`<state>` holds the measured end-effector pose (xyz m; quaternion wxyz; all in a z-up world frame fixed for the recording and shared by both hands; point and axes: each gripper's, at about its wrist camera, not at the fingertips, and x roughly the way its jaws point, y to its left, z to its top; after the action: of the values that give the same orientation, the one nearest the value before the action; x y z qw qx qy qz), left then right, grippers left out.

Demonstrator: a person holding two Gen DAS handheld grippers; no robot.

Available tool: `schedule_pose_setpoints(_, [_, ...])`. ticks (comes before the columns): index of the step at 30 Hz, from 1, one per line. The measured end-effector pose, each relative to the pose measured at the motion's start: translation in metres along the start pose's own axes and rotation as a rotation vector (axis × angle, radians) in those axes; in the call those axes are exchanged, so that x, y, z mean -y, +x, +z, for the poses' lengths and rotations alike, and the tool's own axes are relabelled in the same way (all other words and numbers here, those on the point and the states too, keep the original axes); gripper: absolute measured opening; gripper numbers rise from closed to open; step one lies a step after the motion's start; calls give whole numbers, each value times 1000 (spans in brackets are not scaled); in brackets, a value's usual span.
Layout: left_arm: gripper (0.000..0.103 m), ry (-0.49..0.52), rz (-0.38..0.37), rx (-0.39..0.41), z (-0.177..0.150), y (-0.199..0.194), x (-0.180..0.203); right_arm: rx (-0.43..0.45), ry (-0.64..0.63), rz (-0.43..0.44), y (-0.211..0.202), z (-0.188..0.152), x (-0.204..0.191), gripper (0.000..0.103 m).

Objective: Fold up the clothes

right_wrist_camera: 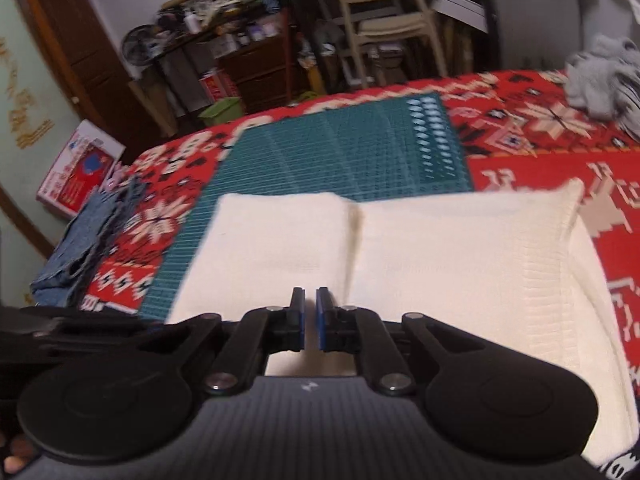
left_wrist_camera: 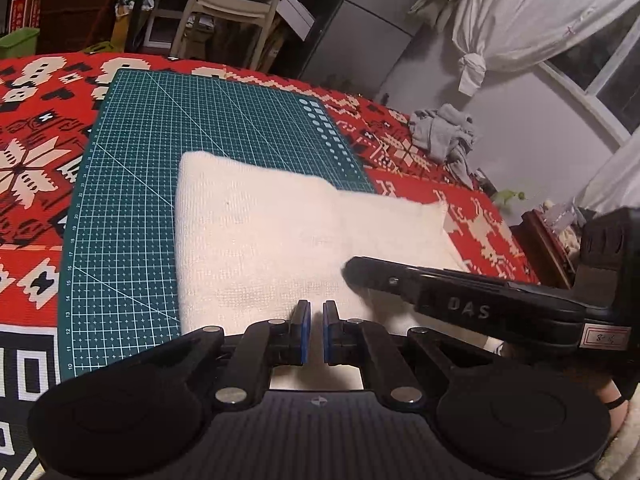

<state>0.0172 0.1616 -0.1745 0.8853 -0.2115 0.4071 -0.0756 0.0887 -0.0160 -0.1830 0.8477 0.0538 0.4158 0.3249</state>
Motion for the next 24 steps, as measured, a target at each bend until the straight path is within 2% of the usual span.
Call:
schedule_pose_setpoints(1, [5,-3,-5,10,3,-3,-1,6,11,4,-2,1,3,2])
schedule_pose_setpoints(2, [5,-5,-4,21,6,-6,-1,12,3,-4,-4,3,3,10])
schedule_pose_setpoints(3, [5,-4,6,33,10,-9,-3,16,-12,-18,-6,4,3,11])
schedule_pose_setpoints(8, [5,-13,49,76,31,-13,-17,33,5,1,-10,17,7,11])
schedule_pose_setpoints(11, [5,-29,70,70,41,-4,-25,35,-7,11,-4,26,2,11])
schedule_pose_setpoints(19, [5,-4,45,40,49,18,-26,3,-1,13,24,38,7,11])
schedule_pose_setpoints(24, [5,11,4,27,47,25,-24,-15,-1,12,38,45,9,1])
